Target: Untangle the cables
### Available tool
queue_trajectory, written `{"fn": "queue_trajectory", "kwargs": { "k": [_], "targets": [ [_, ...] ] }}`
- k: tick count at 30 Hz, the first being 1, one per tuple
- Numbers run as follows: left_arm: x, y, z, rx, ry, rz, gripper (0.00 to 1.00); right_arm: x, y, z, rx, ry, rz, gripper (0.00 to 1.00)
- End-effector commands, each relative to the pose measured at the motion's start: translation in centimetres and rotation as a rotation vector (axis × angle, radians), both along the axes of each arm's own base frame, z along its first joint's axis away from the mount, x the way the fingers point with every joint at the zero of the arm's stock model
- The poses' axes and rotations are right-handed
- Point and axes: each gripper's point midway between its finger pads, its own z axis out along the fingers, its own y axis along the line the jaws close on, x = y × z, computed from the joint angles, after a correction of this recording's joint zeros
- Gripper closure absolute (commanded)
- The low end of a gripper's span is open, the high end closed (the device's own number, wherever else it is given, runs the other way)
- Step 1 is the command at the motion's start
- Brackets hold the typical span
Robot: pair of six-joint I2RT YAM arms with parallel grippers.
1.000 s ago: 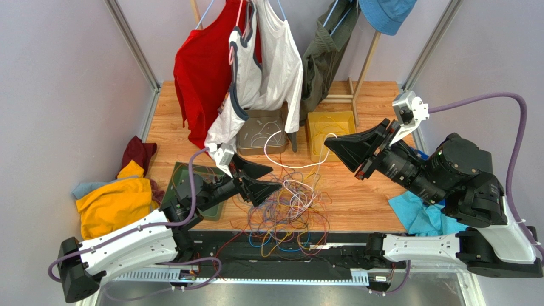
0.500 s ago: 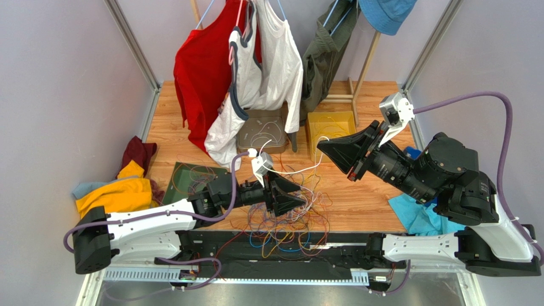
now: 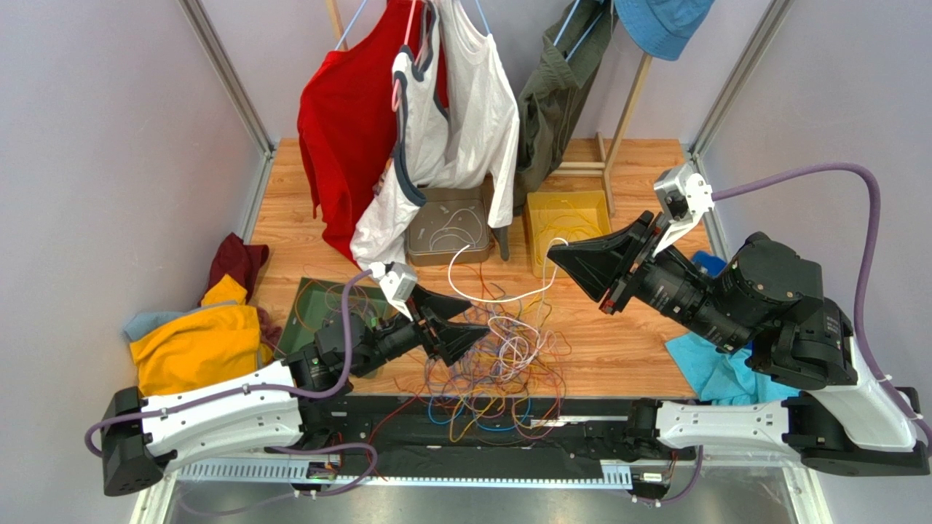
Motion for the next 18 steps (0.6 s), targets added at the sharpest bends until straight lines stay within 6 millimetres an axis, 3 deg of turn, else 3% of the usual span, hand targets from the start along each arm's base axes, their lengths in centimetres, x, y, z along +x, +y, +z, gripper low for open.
{"fn": "queue_trajectory", "kwargs": {
  "k": [1, 5, 11, 18],
  "targets": [
    [1.0, 0.4, -0.9, 0.029, 0.047, 0.063, 0.15, -0.2, 0.0, 0.5, 0.033, -0.004, 0.007, 1.00],
    [0.1, -2.8, -3.3, 0.088, 0.127, -0.048, 0.15, -0.2, 0.3, 0.6, 0.041, 0.000, 0.012, 1.00],
    [-0.2, -4.8, -6.2, 0.081, 0.237, -0.091, 0.14, -0.3, 0.7, 0.8, 0.034, 0.007, 0.028, 1.00],
    [-0.6, -5.2, -5.1, -0.011, 0.227, -0.127, 0.22, -0.2, 0.7, 0.4, 0.030, 0.009, 0.020, 1.00]
  ]
}}
